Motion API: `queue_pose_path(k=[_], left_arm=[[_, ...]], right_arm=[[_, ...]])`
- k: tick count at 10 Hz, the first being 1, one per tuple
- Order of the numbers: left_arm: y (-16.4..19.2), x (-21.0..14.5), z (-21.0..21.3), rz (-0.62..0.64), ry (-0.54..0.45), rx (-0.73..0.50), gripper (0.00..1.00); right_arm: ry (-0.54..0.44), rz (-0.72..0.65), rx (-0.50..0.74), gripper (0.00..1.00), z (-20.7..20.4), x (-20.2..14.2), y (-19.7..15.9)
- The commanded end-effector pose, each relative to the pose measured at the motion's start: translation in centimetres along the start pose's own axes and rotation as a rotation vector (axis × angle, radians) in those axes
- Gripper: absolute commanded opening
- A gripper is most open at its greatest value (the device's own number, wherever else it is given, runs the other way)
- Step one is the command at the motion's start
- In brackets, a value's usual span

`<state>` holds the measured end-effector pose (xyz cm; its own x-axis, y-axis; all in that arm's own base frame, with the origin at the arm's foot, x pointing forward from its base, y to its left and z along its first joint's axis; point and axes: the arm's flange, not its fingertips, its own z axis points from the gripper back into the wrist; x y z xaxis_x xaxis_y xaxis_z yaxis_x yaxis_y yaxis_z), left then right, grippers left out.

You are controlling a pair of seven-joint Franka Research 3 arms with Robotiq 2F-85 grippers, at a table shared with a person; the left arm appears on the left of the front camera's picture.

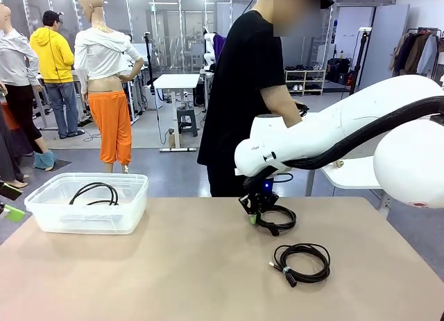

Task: Organize and store the cables.
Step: Place the Power Cable into the Organizing box.

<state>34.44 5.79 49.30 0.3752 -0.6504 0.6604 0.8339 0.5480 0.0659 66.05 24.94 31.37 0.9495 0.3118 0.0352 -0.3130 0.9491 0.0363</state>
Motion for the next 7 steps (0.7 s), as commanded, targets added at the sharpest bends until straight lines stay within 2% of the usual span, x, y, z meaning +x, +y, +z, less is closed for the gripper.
queue_pose_path(k=[1,4,7], left_arm=[[-0.2,0.1,0.2,0.011,0.015,-0.007,1.00],[-0.2,0.1,0.2,0.011,0.015,-0.007,1.00],[-0.2,0.1,0.2,0.011,0.015,-0.007,1.00]], right_arm=[[-0.021,-0.031,-0.058,0.00,3.2,-0.5,1.0],[-0.046,-0.052,-0.020,0.00,8.7,-1.5,5.0],[-0.137,0.030,-0.008,0.00,9.8,-2.6,9.6]])
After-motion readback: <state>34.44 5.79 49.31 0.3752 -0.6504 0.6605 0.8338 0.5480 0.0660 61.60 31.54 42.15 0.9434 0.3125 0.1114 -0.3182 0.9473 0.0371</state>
